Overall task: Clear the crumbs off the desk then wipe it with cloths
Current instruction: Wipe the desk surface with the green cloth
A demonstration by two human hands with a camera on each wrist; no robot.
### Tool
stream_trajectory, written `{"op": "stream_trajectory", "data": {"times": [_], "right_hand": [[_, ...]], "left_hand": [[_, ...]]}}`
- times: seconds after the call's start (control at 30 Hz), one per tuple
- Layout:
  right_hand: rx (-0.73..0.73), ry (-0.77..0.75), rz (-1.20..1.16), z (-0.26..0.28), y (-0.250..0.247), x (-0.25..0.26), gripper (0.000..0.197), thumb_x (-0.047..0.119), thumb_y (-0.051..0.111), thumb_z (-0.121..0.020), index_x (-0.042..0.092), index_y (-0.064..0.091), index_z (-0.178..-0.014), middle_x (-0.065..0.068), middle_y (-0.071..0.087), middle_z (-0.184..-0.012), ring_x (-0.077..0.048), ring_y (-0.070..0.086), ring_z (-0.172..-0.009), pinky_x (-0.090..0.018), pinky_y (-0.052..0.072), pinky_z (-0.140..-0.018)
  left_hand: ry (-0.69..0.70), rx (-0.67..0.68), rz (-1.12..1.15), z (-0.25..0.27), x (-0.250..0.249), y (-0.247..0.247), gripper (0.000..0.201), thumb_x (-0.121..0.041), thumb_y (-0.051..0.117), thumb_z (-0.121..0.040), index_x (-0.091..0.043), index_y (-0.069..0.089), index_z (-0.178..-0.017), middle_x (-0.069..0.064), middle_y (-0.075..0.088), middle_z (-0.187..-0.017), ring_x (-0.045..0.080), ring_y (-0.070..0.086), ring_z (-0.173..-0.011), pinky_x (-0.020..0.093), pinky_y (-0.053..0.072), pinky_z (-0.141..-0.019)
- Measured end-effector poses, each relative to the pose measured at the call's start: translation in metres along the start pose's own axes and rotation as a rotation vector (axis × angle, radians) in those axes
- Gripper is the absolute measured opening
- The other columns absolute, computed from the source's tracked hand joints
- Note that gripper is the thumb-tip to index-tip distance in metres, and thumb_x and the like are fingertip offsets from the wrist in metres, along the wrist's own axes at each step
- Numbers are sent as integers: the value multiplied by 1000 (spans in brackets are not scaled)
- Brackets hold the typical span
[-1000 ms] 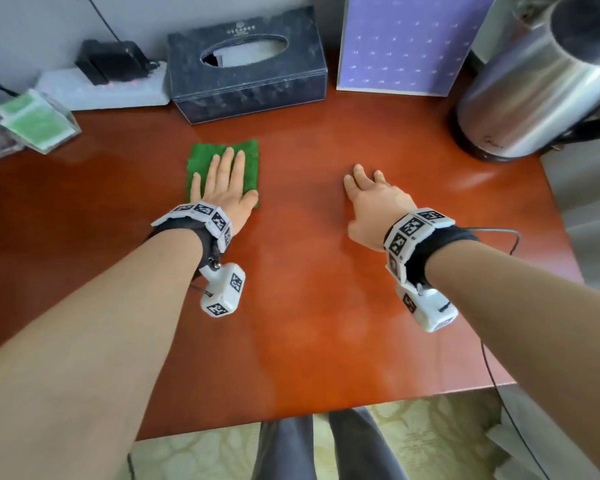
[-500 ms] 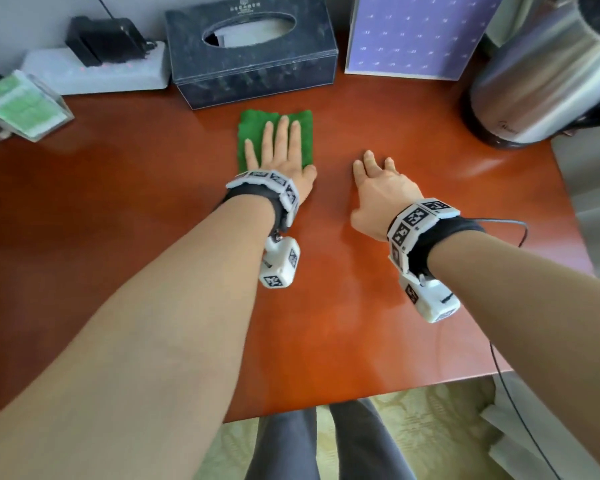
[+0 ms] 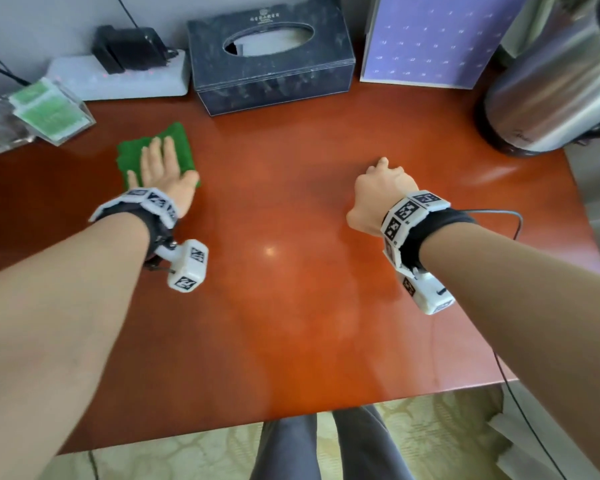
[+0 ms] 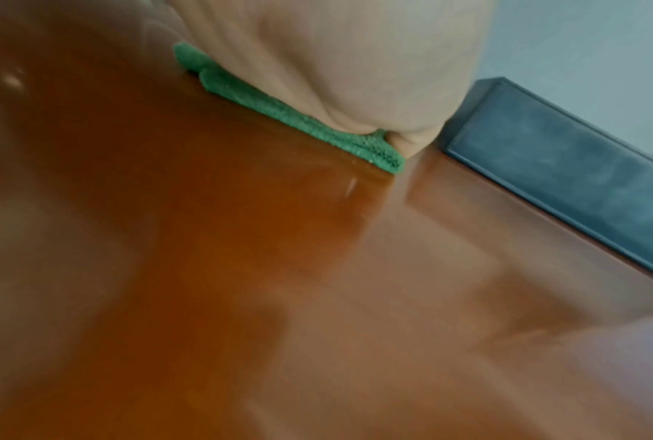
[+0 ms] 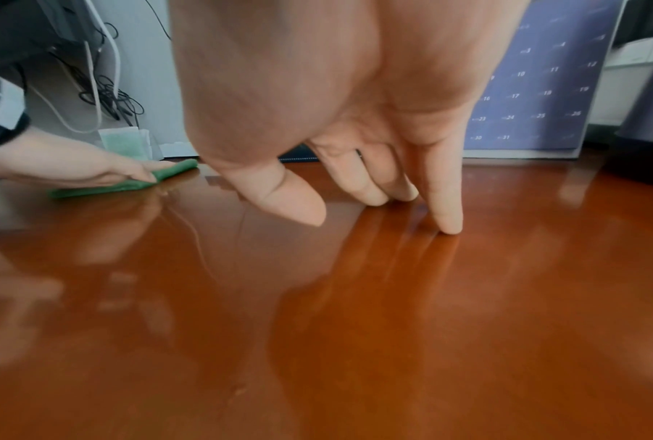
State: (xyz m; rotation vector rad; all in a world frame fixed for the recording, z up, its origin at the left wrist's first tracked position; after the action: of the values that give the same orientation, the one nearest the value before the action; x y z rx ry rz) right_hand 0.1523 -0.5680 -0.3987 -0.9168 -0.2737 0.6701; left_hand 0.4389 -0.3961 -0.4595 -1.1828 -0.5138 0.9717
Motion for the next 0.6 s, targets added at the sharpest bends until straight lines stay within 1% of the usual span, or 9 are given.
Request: {"op": "stream_trajectory", "data": {"times": [0.03,0.1,0.23,0.37,0.5,0.6], "right_hand": [[-3,-3,2,0,0,-1,63,28,52,-86,1,43,-142,-26,18,-158,-52,29,-138,-45,44,-101],[-3,1,5,-1,1,-1,65,28,52,-86,0,41,-143,-27,17,-158,-52,28,-139,-45,44,-102],[-11,1,-1,-3,3,3,68,27,51,-85,-1,37,-146,-28,17,-158,-54,25,-140,-47,43,-105],[-18,10,21,-5,5,3,68,29,52,-86,-1,38,-145,-28,17,-157,-55,25,-139,-47,43,-104],[-22,35,20,-7,6,6,67,32,52,-87,-1,39,-144,-29,18,-157,-54,26,-139,-47,43,-102],[-26,60,8,-6,6,8,63,38,52,-88,0,48,-138,-29,21,-156,-53,30,-137,-46,46,-98]], "left_hand": [[-20,-11,10,-2,10,-2,74,-35,39,-97,-23,-1,-159,-3,-9,-166,16,-9,-152,52,-4,-121],[-40,-29,14,-4,14,-2,73,-34,38,-98,-22,0,-159,-2,-7,-166,17,-8,-152,53,-3,-121],[-57,-29,-13,-6,-5,0,72,-33,36,-99,-20,-2,-159,-2,-8,-166,20,-9,-152,56,-3,-120],[39,-18,-35,2,-45,7,73,-34,36,-98,-20,-3,-158,-2,-11,-165,20,-10,-152,56,-4,-120],[149,-11,-69,31,-95,23,75,-34,34,-96,-21,-5,-158,-4,-13,-165,19,-11,-152,56,-5,-120],[256,-1,-97,53,-113,35,74,-35,32,-96,-23,-7,-158,-5,-13,-165,18,-12,-151,54,-5,-121]]}}
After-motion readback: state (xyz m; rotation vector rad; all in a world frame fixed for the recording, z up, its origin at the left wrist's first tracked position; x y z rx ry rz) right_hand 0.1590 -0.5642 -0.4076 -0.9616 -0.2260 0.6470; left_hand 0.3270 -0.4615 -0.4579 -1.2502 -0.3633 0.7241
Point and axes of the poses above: each hand's wrist, its own z-axis away from the middle knuckle, its own y-axis out of the palm, x = y × z, the point moved 4 cm from there along -z, towards the middle knuckle
